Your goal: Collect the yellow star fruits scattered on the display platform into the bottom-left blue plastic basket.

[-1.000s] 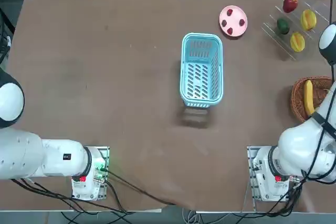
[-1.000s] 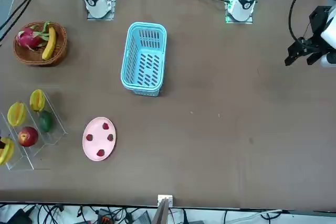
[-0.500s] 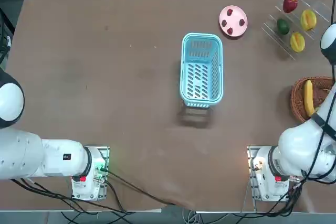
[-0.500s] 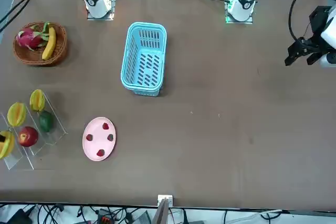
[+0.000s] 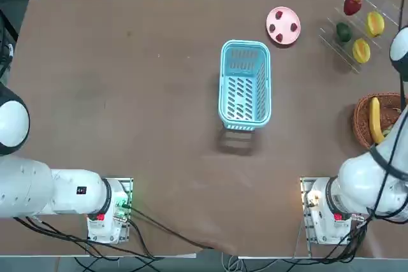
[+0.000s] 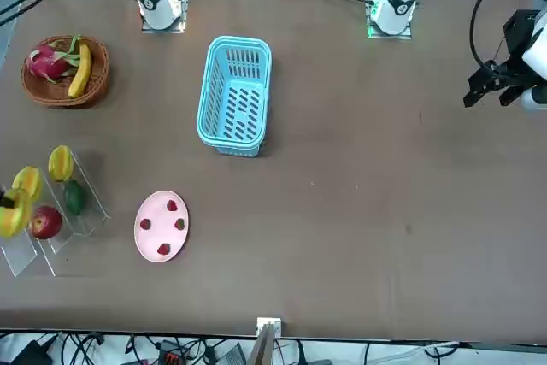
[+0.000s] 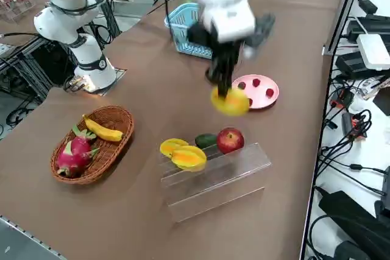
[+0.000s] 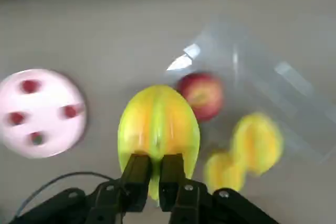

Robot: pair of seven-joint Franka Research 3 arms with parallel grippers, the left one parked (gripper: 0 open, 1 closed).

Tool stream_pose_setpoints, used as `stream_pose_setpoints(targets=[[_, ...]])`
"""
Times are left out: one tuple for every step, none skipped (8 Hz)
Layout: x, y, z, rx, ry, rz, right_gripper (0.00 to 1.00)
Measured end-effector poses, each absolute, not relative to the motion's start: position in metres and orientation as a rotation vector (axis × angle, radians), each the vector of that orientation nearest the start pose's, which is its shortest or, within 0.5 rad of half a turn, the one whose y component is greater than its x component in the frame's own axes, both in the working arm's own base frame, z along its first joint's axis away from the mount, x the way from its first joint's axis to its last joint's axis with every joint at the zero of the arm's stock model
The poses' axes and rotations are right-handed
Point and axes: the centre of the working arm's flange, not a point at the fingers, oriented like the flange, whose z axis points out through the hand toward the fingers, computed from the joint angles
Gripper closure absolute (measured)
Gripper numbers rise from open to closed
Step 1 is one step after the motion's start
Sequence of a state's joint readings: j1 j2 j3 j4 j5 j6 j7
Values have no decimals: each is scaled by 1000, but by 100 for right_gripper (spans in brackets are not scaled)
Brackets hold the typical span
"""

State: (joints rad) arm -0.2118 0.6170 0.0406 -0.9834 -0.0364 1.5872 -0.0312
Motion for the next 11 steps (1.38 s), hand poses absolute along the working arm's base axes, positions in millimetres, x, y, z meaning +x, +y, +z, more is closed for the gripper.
stream_pose_setpoints(targets=[[703, -76, 519, -3139, 304, 79, 85], [689, -20, 526, -3134, 368, 118, 85], [665, 27, 530, -3126, 400, 160, 85], [632, 59, 534, -3102, 405, 206, 85], [594, 81, 541, -3063, 419, 239, 85], [556, 101, 550, -3029, 449, 257, 85], [520, 128, 553, -3016, 471, 266, 85], [491, 163, 549, -3000, 509, 244, 85], [465, 203, 536, -2979, 551, 201, 85], [440, 246, 517, -2969, 578, 172, 85], [416, 282, 495, -2964, 596, 155, 85]])
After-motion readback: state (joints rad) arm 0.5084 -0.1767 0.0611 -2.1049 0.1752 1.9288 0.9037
